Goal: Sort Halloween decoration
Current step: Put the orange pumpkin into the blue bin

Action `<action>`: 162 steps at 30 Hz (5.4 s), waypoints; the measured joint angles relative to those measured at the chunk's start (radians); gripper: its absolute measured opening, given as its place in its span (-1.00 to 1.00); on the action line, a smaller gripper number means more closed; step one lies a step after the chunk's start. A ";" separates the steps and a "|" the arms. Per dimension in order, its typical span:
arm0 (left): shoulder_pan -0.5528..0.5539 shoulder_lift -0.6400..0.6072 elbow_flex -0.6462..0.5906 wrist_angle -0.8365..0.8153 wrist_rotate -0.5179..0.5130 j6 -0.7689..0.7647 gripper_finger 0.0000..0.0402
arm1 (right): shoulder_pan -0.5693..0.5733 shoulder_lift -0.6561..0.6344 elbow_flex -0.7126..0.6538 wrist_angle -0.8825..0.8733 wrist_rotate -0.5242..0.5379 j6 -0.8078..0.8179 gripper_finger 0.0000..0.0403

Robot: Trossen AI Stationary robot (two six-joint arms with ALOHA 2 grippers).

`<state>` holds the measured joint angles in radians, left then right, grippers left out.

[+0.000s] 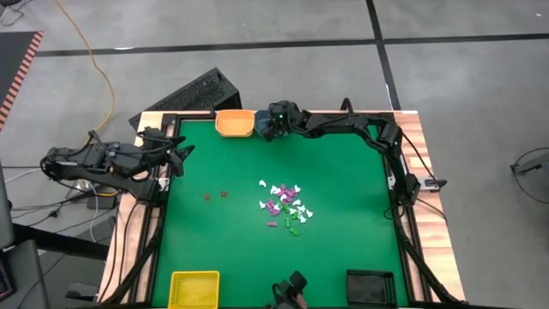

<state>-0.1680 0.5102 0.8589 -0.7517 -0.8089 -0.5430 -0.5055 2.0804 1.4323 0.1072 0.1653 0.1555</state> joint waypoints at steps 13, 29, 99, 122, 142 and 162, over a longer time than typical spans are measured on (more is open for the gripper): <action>0.000 0.000 0.000 0.000 0.000 -0.001 0.15 | 0.148 -0.006 0.203 0.001 -0.215 -0.234 0.00; 0.000 0.000 0.000 0.002 0.001 -0.002 0.15 | 0.378 0.002 0.237 0.002 -0.216 -0.269 -0.05; 0.000 -0.001 0.000 -0.002 -0.003 0.001 0.15 | 0.490 0.314 0.238 0.313 -0.138 -0.193 -0.05; 0.000 0.000 0.000 -0.001 -0.009 0.000 0.15 | 0.477 0.410 0.402 0.204 -0.194 -0.243 -0.05; 0.000 0.000 0.000 -0.002 0.009 -0.001 0.15 | 0.474 0.517 0.533 0.004 -0.190 -0.118 -0.17; 0.000 0.000 0.000 -0.021 0.016 -0.003 0.15 | 0.505 0.577 0.531 -0.012 -0.113 -0.131 -0.31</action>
<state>-0.1677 0.5102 0.8589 -0.7723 -0.7927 -0.5455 -0.0010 2.6576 1.9633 0.0956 0.0522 0.0244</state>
